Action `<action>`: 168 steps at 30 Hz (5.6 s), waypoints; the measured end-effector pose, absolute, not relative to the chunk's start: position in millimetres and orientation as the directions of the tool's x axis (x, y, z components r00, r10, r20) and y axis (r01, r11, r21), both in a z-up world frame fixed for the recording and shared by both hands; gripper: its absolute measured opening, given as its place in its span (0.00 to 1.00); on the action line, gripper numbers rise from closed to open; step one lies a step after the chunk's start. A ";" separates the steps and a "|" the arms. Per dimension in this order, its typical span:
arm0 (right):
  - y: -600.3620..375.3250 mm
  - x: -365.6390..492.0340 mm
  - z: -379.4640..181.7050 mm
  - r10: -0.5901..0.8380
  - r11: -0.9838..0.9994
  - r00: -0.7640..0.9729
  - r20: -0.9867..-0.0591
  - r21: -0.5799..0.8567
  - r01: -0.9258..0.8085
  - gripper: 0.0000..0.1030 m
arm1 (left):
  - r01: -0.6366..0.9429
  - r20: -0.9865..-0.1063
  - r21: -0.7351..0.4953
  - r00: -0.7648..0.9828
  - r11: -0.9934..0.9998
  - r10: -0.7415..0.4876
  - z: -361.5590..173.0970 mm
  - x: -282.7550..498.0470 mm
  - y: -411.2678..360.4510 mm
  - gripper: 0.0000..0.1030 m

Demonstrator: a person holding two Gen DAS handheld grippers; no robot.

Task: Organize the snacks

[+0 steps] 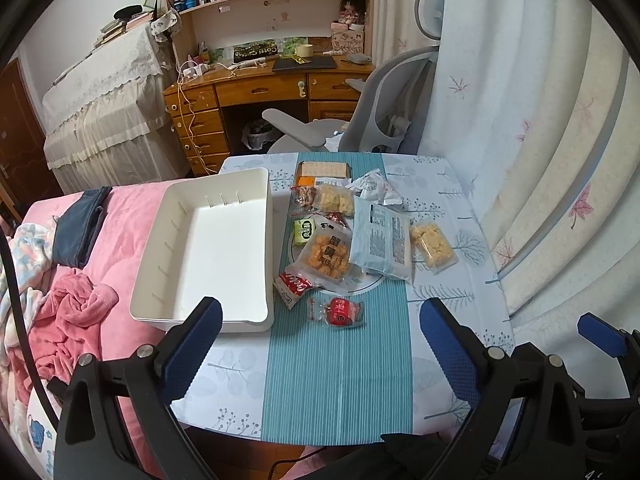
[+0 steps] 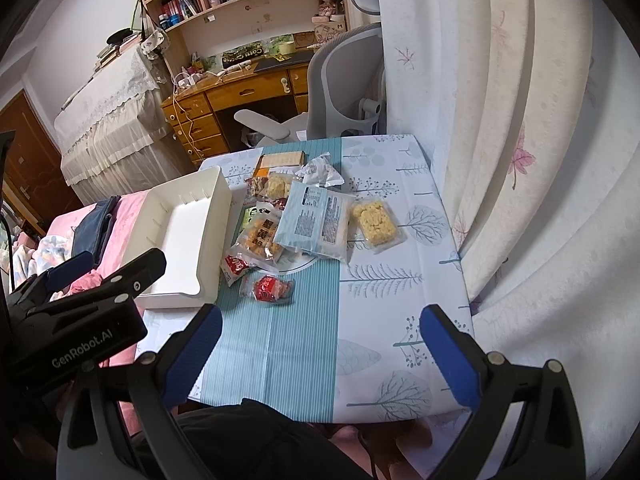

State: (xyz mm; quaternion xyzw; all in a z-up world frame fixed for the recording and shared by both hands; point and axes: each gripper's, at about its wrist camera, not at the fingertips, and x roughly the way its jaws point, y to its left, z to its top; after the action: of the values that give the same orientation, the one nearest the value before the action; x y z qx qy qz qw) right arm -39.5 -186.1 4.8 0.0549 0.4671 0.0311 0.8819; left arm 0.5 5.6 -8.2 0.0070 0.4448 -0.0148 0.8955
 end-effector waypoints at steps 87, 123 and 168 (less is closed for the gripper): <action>-238.6 114.6 -150.9 0.050 0.966 0.623 -0.780 -0.121 -0.229 0.96 | -0.275 -0.998 -0.029 0.064 0.961 -0.012 -229.0 148.1 -19.4 0.95; -251.3 173.9 -242.1 0.070 0.971 0.464 -0.883 -0.047 -0.236 0.59 | -0.284 -1.000 -0.015 0.015 0.959 -0.011 -302.0 176.4 -19.7 0.57; -153.3 95.4 -122.8 0.167 0.986 0.571 -0.804 0.147 -0.082 0.57 | 0.062 -0.844 -0.268 0.466 0.961 -0.265 -99.5 121.9 73.3 0.56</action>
State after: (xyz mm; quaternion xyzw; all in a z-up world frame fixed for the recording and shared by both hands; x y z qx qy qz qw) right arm 95.4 -153.3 -122.8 0.0465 0.4578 0.0704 0.8850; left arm 121.9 73.3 -99.5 -0.1001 0.5079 -0.0963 0.8502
